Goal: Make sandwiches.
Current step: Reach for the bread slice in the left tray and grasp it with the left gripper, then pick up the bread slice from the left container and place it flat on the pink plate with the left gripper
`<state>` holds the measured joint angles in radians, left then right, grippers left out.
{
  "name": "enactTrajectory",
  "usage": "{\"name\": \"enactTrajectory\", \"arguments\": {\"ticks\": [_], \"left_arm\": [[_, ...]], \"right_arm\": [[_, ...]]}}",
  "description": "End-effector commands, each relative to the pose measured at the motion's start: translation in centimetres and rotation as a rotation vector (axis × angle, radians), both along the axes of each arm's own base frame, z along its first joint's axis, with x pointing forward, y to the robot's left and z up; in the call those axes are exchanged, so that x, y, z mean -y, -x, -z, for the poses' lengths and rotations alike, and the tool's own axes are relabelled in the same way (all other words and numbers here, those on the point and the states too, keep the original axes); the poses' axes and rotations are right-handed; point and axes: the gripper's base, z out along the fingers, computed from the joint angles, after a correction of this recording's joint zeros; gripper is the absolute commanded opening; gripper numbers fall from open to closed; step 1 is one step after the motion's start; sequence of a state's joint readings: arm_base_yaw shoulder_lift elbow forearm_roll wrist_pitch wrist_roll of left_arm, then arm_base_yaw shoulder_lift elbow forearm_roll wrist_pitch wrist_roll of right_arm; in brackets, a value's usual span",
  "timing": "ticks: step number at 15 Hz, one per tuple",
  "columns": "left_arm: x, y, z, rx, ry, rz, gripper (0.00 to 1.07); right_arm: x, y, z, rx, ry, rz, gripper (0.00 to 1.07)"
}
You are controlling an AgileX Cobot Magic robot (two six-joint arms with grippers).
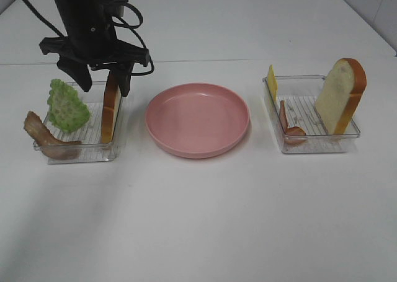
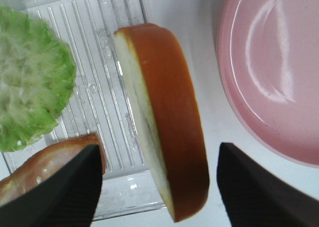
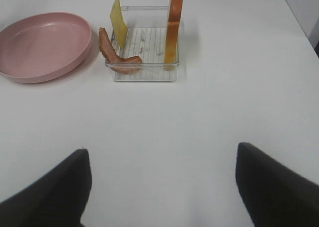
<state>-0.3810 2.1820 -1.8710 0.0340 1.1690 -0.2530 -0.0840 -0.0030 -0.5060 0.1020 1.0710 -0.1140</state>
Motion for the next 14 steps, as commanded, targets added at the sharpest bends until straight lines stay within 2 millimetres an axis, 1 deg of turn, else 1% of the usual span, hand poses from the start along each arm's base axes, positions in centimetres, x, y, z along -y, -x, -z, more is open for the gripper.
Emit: {"name": "enactTrajectory", "arguments": {"ticks": [1,2,3,4,5,7,9,11,13,14], "left_arm": [[0.3,-0.1,0.7,-0.005,-0.009,0.001,0.47],[0.3,-0.2,0.7,-0.003,-0.008,0.001,0.38],[0.4,-0.2,0.7,0.001,-0.007,0.002,0.22],[0.4,-0.3,0.7,0.011,-0.002,0.003,0.1],[0.4,-0.3,0.7,0.016,0.0,0.003,0.0],[0.5,-0.4,0.1,0.025,0.003,0.004,0.0],[0.5,-0.5,-1.5,0.02,0.0,0.004,0.0],[0.7,-0.7,-4.4,0.055,0.027,0.005,0.0],[1.3,-0.9,-7.9,0.134,0.138,0.041,0.0],[1.3,-1.1,-9.3,0.161,0.206,0.053,0.0]], "right_arm": [[0.0,0.2,0.0,0.024,0.006,0.002,0.76],[0.0,0.2,0.0,0.024,0.006,0.002,0.76],[0.0,0.2,0.0,0.024,0.006,0.002,0.76],[0.0,0.2,0.0,0.024,0.006,0.002,0.76],[0.0,0.2,0.0,0.024,0.006,0.002,0.76],[0.0,0.2,0.0,0.024,0.006,0.002,0.76],[0.0,0.2,0.0,0.024,0.006,0.002,0.76],[0.0,0.2,0.0,0.024,0.006,0.002,0.76],[0.0,0.2,0.0,0.024,0.006,0.002,0.76],[0.0,0.2,0.0,0.024,0.006,0.002,0.76]]}}
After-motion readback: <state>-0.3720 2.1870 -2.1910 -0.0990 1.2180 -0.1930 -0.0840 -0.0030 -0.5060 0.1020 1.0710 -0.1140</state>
